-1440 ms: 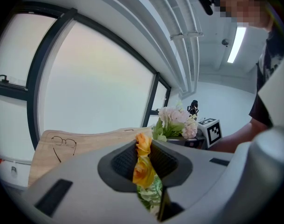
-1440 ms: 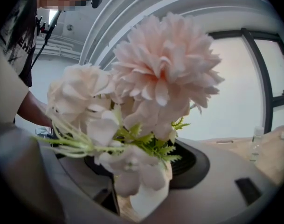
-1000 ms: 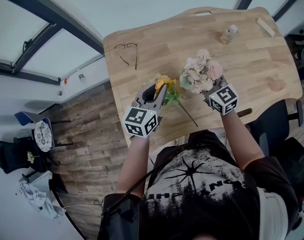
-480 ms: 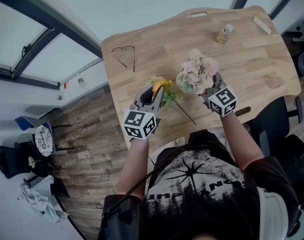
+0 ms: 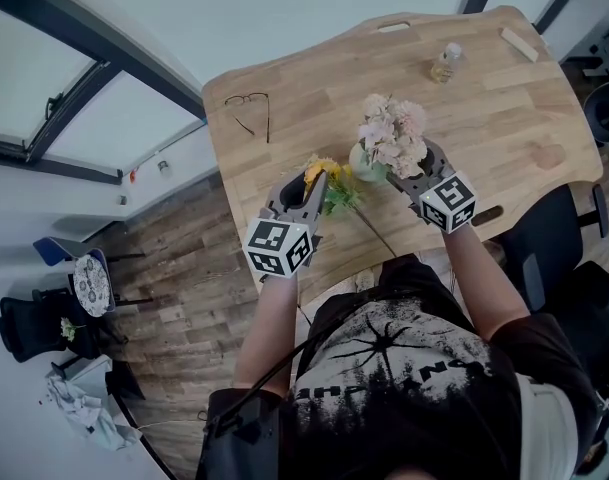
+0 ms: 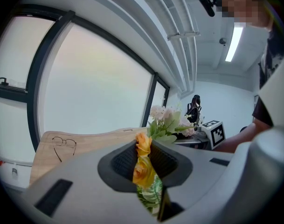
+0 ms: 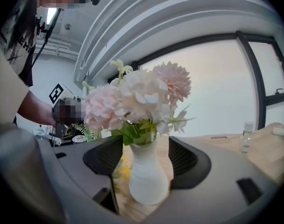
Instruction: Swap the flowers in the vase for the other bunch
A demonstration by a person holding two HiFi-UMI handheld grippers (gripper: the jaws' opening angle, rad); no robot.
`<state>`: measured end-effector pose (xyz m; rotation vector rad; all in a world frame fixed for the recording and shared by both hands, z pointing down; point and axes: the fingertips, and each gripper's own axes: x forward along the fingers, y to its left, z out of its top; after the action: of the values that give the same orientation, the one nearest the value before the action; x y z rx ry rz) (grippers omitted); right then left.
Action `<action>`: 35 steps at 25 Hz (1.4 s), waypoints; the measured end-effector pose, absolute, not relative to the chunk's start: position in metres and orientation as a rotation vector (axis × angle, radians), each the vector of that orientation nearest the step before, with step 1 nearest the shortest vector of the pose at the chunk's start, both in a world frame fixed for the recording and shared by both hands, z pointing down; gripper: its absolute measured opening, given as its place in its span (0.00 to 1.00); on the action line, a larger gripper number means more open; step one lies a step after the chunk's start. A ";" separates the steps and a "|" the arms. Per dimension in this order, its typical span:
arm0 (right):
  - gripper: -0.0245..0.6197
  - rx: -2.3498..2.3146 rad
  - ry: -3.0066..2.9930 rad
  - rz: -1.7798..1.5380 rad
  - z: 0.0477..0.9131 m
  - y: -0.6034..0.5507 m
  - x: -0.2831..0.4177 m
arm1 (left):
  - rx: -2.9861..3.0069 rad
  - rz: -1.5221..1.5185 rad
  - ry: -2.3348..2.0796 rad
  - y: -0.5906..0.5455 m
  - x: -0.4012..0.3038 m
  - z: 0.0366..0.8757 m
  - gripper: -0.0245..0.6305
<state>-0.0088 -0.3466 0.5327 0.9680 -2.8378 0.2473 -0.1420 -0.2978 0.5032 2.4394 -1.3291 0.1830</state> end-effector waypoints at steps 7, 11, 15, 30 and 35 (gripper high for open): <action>0.49 0.967 -2.829 0.258 0.533 -0.334 -0.007 | 2.449 0.172 -1.325 -0.291 -0.143 0.499 0.16; 0.49 0.985 -2.807 0.250 0.534 -0.320 -0.004 | 2.457 0.160 -1.325 -0.284 -0.145 0.495 0.16; 0.49 1.004 -2.789 0.238 0.531 -0.302 0.001 | 2.469 0.157 -1.325 -0.272 -0.145 0.492 0.16; 0.30 0.979 -2.817 0.169 0.497 -0.235 0.017 | 2.509 0.104 -1.355 -0.219 -0.134 0.477 0.16; 0.13 0.957 -2.827 0.141 0.488 -0.222 0.023 | 2.515 0.116 -1.411 -0.201 -0.132 0.472 0.16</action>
<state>0.0234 -0.2225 0.4882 0.9573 -2.8273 0.1410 -0.1320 -0.2011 0.4717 2.5147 -1.4112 0.1156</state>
